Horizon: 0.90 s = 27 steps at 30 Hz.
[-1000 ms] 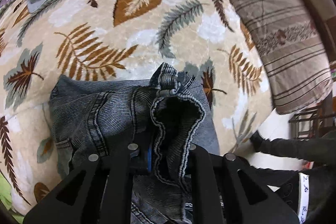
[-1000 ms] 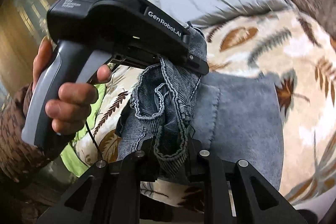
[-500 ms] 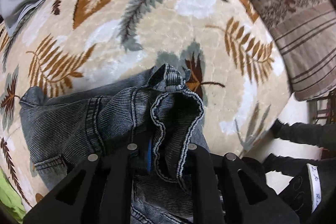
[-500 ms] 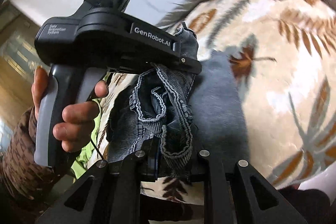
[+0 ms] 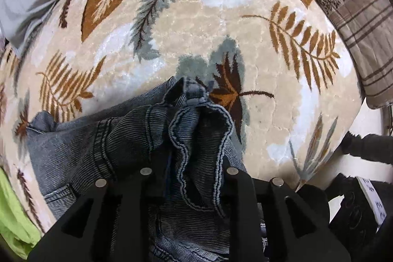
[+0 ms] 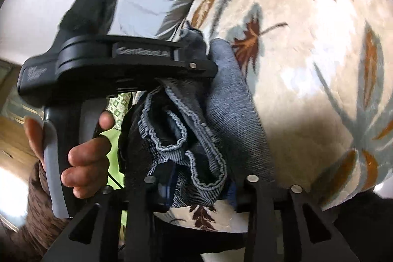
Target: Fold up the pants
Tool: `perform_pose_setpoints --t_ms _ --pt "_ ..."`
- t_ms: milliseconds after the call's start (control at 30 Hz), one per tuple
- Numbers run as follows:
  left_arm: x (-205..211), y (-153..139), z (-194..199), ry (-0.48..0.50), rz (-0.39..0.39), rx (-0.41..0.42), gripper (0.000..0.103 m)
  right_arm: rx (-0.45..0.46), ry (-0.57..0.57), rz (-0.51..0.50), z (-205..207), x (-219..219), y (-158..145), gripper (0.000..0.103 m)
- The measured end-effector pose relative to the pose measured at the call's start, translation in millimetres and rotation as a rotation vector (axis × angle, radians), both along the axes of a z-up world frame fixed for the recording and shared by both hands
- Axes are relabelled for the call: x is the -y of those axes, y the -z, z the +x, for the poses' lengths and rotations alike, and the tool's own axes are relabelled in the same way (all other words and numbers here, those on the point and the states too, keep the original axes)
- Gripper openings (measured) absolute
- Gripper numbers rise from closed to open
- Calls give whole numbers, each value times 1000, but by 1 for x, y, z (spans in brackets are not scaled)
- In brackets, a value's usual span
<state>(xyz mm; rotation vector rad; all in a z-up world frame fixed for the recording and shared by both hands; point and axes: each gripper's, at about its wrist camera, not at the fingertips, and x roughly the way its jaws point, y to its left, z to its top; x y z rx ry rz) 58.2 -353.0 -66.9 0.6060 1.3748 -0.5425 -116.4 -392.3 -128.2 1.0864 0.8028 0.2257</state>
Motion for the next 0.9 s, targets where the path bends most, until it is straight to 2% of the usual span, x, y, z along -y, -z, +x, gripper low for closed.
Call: perform_pose_setpoints --t_ms 100,133,267,333,400,433,533,633,733,900 --pt "0 -11 1 -7 -12 -3 23 5 -6 4 -4 3 -4 46" --pt "-2 -18 3 -18 -33 -12 23 7 -8 -3 -3 6 -5 51" --pt "-16 -53 18 -91 -163 -49 25 4 19 -57 -18 17 -14 61" --pt "-25 -72 22 -112 -212 -33 25 4 41 -75 -27 22 -17 61" --pt "-38 -90 25 -122 -245 9 33 18 76 -92 -36 29 -24 61" --pt "-51 -99 27 -132 -265 28 37 29 92 -97 -39 34 -27 61" --pt "-99 -113 33 -209 -338 50 41 51 108 -121 -32 45 -40 63" --pt "-155 -106 37 -319 -416 17 47 68 94 -144 -11 48 -48 66" --pt "-197 -84 32 -402 -454 -43 48 62 64 -137 24 47 -48 67" --pt "-223 -47 32 -494 -490 -154 48 -1 57 -150 68 46 -40 68"
